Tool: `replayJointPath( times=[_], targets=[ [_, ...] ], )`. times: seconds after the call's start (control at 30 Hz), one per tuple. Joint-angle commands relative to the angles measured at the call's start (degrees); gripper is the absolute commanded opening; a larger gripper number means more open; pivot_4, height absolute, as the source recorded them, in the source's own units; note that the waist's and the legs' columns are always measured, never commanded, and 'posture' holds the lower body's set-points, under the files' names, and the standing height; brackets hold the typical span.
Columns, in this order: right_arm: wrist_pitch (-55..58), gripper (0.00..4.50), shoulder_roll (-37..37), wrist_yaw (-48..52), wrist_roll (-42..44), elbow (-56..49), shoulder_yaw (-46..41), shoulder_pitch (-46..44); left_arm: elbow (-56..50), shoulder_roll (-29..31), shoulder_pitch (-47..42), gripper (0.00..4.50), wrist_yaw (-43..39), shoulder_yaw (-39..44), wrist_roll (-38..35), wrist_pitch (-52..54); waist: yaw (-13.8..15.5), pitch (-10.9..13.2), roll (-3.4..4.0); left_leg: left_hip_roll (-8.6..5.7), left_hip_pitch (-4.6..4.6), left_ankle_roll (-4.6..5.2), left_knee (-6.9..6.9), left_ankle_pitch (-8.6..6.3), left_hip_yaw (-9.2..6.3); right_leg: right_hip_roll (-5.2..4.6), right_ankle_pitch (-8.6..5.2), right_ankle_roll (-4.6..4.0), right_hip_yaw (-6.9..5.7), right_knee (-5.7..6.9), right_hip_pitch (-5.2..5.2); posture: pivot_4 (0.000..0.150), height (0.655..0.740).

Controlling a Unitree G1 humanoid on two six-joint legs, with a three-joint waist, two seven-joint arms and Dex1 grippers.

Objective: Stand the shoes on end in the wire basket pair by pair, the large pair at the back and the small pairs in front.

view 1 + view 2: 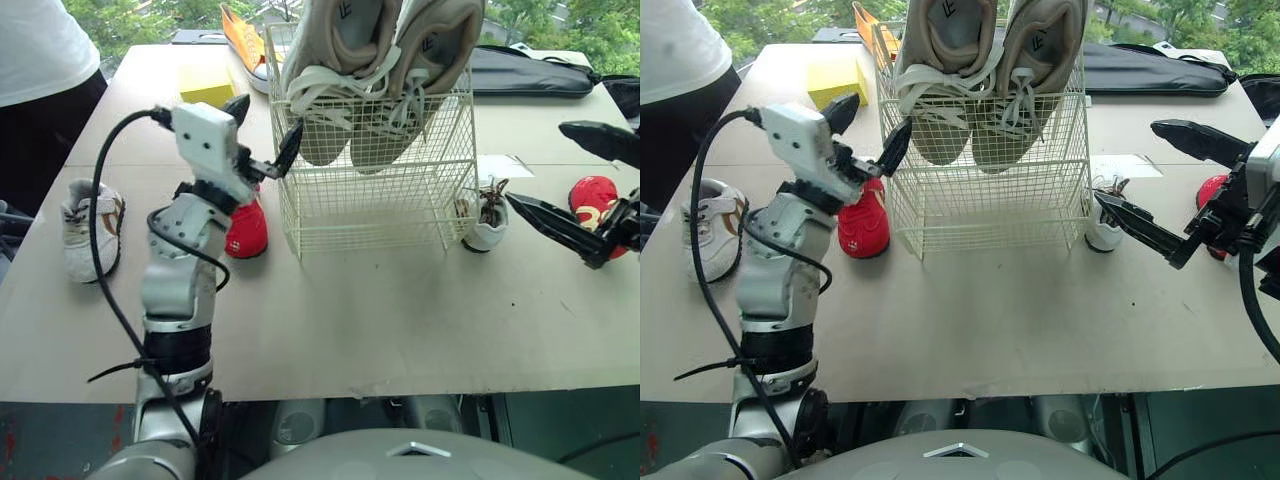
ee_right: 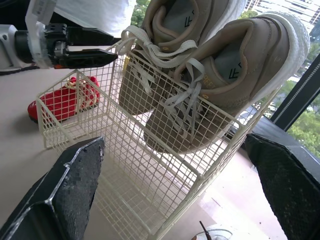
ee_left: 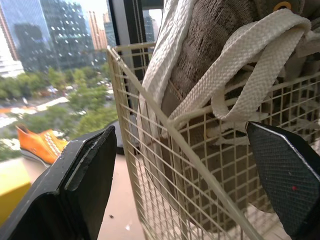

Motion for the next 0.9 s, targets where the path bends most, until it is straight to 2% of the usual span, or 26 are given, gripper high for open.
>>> replayJointPath(
  times=[0.03,0.17,0.33,0.5,0.67,0.73,0.9],
  targets=[
    [-1.8,4.50,0.4,0.0,-1.4,0.5,0.2,-1.4,-7.6,3.6,1.5,4.47,-7.2,2.0,-11.5,5.4,0.1,0.0,0.00,0.00,-0.03,0.00,0.00,0.00,-0.02,0.00,0.00,0.00,-0.04,-0.06,0.00,0.150,0.7400],
    [-0.8,4.50,0.1,-0.5,-3.2,1.5,1.1,-1.2,-10.8,9.2,2.1,4.47,-13.3,1.8,-24.6,15.4,0.3,0.0,0.01,0.00,-0.07,0.00,-0.02,0.00,-0.04,-0.02,0.00,0.00,-0.08,-0.22,0.03,0.150,0.7400],
    [2.5,4.50,-0.9,-1.5,-10.4,2.8,0.9,5.2,-13.1,16.0,-0.6,4.47,-18.7,-1.3,-33.0,24.0,0.3,0.0,0.01,-0.01,-0.05,0.01,-0.03,-0.01,-0.08,-0.02,-0.02,-0.01,-0.12,-0.28,0.10,0.150,0.7400],
    [5.1,4.50,-0.3,-3.1,-17.5,8.8,-1.1,11.3,-13.9,19.6,-5.5,4.47,-21.1,-3.7,-36.0,27.9,0.4,0.0,0.01,-0.03,-0.04,0.01,-0.05,-0.01,-0.02,-0.02,-0.02,0.00,-0.04,-0.32,0.11,0.150,0.7400],
    [9.8,4.50,1.6,-9.4,-21.5,15.9,-4.5,9.7,-12.6,24.1,-13.5,4.47,-21.4,-9.1,-33.9,33.6,0.0,0.0,0.03,-0.05,-0.01,0.01,-0.06,-0.01,-0.01,0.04,-0.03,-0.01,0.02,-0.32,0.11,0.150,0.7400],
    [12.8,4.50,1.6,-10.7,-23.1,17.3,-5.4,10.6,-9.9,22.3,-17.0,4.47,-20.7,-9.8,-36.4,35.4,0.1,0.0,0.06,-0.06,-0.01,0.02,-0.08,-0.01,-0.03,0.05,-0.03,-0.01,0.02,-0.32,0.10,0.150,0.7400],
    [18.6,4.50,1.7,-13.3,-25.1,22.1,-5.8,8.5,-7.5,15.6,-22.6,4.47,-18.3,-13.0,-36.7,37.0,0.1,0.0,0.07,-0.08,-0.04,0.02,-0.07,-0.01,-0.02,0.04,-0.04,0.01,0.04,-0.38,0.11,0.150,0.7400]
  ],
)
